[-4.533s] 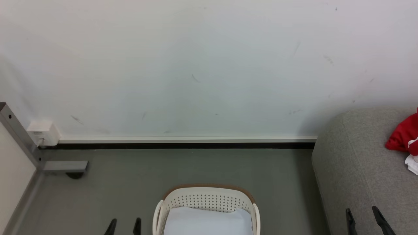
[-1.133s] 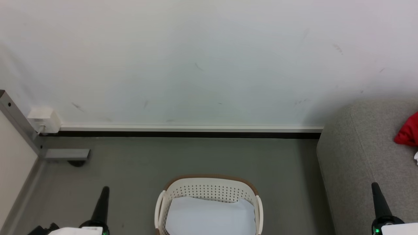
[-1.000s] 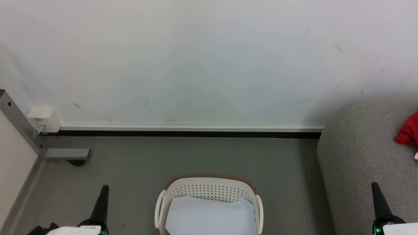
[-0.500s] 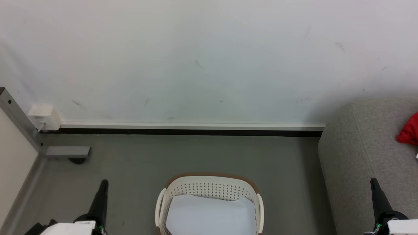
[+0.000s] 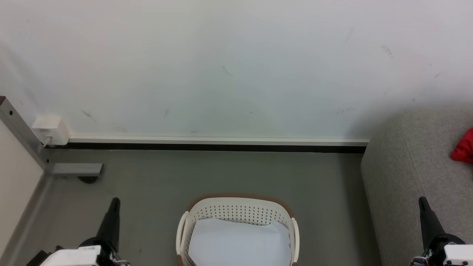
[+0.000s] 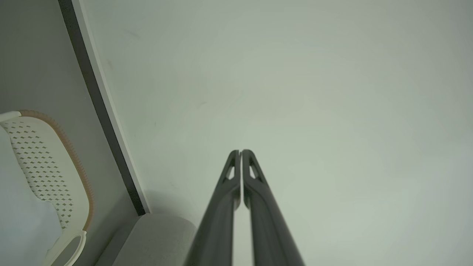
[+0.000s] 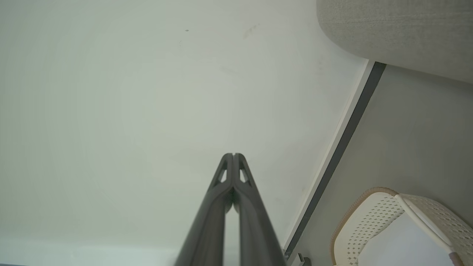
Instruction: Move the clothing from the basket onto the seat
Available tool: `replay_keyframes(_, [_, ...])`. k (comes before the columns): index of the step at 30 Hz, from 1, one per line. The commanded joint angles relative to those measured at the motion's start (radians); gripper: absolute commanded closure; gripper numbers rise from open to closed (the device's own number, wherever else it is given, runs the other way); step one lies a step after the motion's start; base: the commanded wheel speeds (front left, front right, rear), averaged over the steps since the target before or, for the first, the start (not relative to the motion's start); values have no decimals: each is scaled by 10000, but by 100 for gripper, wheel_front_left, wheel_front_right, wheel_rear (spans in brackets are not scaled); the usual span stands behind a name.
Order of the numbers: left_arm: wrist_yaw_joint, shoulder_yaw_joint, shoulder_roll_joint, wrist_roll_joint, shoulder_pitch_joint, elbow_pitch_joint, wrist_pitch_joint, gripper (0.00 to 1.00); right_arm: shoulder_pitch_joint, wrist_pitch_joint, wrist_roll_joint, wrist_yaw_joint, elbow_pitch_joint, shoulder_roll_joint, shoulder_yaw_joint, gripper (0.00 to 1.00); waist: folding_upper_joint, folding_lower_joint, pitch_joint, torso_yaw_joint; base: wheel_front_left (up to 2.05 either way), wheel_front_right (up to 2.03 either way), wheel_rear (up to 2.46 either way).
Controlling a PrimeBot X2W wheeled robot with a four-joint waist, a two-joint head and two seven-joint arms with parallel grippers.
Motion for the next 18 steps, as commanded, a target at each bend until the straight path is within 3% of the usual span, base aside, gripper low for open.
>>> replay_keyframes(1, [-61,42,27,-180,-111,-41,53,100,-136,38,216,-24,24,-86,-53,100,0,0,5,2,0,0,0])
replay_keyframes(18, [-68,47,26,-304,-122,-40,84,100,-162,74,283,-24,28,-84,-52,100,0,0,17,7,0,0,0])
